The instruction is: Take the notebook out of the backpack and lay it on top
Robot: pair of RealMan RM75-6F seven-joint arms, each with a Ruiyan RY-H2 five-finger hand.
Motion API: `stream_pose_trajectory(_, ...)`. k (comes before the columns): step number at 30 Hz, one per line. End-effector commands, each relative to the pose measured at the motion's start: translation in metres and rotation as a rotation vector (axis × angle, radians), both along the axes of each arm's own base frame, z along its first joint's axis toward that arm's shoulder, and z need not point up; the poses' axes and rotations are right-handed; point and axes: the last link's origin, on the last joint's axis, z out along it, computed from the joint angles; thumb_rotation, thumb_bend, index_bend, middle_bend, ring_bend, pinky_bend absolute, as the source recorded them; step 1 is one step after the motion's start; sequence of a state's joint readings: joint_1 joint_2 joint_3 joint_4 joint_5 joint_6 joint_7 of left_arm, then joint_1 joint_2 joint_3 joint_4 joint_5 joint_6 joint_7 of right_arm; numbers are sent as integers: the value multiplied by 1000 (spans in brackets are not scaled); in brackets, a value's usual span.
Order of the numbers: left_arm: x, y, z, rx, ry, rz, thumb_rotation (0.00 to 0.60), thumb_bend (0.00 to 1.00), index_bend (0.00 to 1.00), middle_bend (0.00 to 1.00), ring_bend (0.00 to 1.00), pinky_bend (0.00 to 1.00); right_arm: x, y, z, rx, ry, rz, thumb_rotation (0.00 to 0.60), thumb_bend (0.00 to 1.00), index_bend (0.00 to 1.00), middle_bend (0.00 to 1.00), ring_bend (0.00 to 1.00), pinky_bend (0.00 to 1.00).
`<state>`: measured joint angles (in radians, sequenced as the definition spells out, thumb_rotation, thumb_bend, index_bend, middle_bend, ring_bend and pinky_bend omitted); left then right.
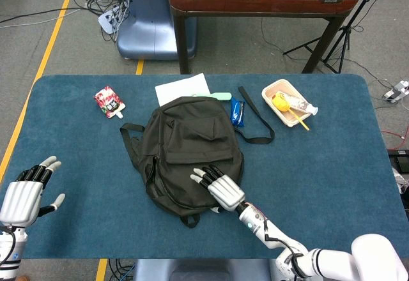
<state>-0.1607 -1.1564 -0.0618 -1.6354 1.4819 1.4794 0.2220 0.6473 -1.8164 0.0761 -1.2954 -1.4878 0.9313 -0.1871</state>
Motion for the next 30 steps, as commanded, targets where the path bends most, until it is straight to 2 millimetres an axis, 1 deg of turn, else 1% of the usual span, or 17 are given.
stream_pose_trajectory(1, 0, -1, 1, 0, 2, 1, 600, 206, 210, 173, 219, 271, -1, -4, 4, -13, -7, -6, 600, 258, 0, 0, 0, 0)
stream_pose_trajectory(4, 0, -1, 1, 1, 1, 2, 600, 205, 210, 173, 219, 271, -2, -9, 12, -30, -8, -11, 600, 294, 0, 0, 0, 0)
stream_pose_trajectory(10, 2, 0, -1, -4, 0, -3, 600, 205, 210, 173, 219, 271, -3, -14, 25, -35, 5, -22, 600, 298, 0, 0, 0, 0)
stream_pose_trajectory(21, 3, 0, -2, -12, 2, -3, 600, 205, 210, 173, 219, 271, -12, -3, 40, 6, 50, -39, 600, 299, 0, 0, 0, 0)
stream_pose_trajectory(25, 3, 0, -3, -11, 0, -1, 600, 206, 210, 173, 219, 271, -14, -3, 46, 1, 52, -52, 600, 298, 0, 0, 0, 0)
stream_pose_trajectory(30, 3, -1, -4, -15, -1, -1, 600, 206, 210, 173, 219, 271, -15, -4, 49, 1, 60, -58, 600, 298, 0, 3, 0, 0)
